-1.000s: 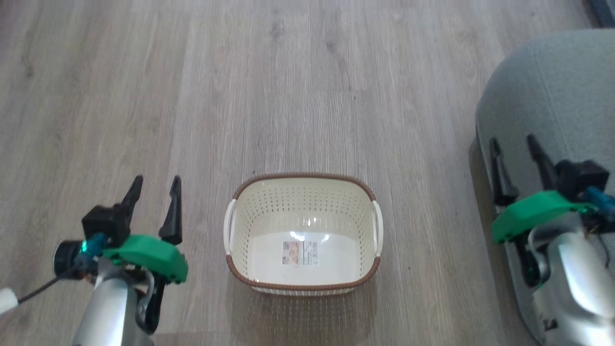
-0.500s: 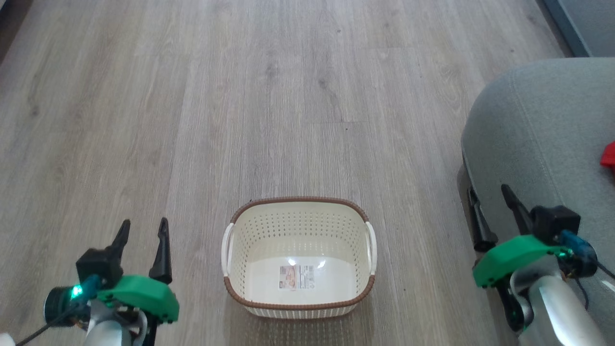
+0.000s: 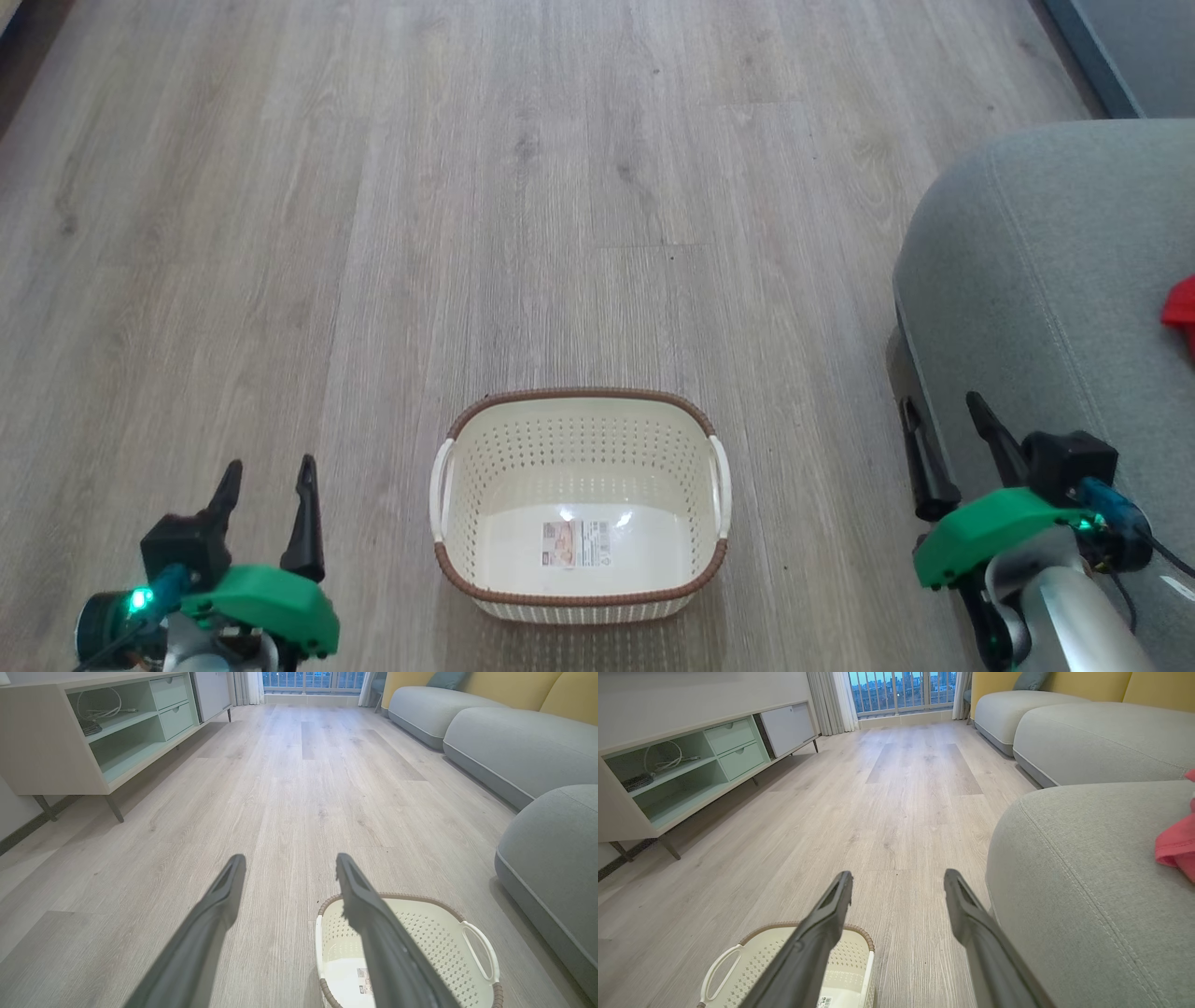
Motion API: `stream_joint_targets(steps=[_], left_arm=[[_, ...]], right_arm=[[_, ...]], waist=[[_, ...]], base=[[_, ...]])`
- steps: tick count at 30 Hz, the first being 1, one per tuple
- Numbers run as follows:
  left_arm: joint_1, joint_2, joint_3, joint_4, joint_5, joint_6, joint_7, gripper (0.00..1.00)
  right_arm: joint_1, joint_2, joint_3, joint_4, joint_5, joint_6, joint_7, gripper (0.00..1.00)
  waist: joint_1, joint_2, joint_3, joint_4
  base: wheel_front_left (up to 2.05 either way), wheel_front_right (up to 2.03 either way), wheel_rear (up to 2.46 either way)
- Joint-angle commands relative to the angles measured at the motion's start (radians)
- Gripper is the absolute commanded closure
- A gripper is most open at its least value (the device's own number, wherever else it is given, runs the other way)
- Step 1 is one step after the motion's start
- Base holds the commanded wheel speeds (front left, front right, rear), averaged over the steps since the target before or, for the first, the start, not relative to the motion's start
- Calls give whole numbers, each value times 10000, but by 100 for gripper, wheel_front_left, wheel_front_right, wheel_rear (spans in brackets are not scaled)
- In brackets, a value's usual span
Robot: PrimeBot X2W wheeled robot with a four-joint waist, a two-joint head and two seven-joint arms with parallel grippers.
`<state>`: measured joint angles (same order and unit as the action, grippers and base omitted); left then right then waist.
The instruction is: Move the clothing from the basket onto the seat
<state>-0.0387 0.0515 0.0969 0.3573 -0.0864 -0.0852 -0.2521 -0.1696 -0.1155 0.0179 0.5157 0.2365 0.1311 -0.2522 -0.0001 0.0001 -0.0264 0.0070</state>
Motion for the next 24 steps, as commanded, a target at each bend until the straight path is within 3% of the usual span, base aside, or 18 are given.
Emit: stream_joint_targets(steps=[1,4,5,10,24], left_arm=[[-328,38,334,-383,70,-23,-97,0],[-345,26,323,-416,39,-94,-97,0],[-3,-17,0,-17,-7,-83,4,100],[150,-62,48,535,-193,-90,150,100],[80,-57,37,324,-1926,-131,539,100]], right_arm=[[-246,33,160,-351,-71,-4,-95,0],[-274,42,131,-343,-95,-4,-95,0],[-1,35,-62,36,-6,0,3,100],[215,134,-99,504,179,0,110,100],[280,193,-225,118,1728,0,505,100]], waist=[[1,-1,13,10],[1,-1,22,32],[1,-1,23,29],[1,-1,27,27],[1,-1,57,16]], base=[[0,0,0],[0,0,0],[0,0,0],[0,0,0],[0,0,0]])
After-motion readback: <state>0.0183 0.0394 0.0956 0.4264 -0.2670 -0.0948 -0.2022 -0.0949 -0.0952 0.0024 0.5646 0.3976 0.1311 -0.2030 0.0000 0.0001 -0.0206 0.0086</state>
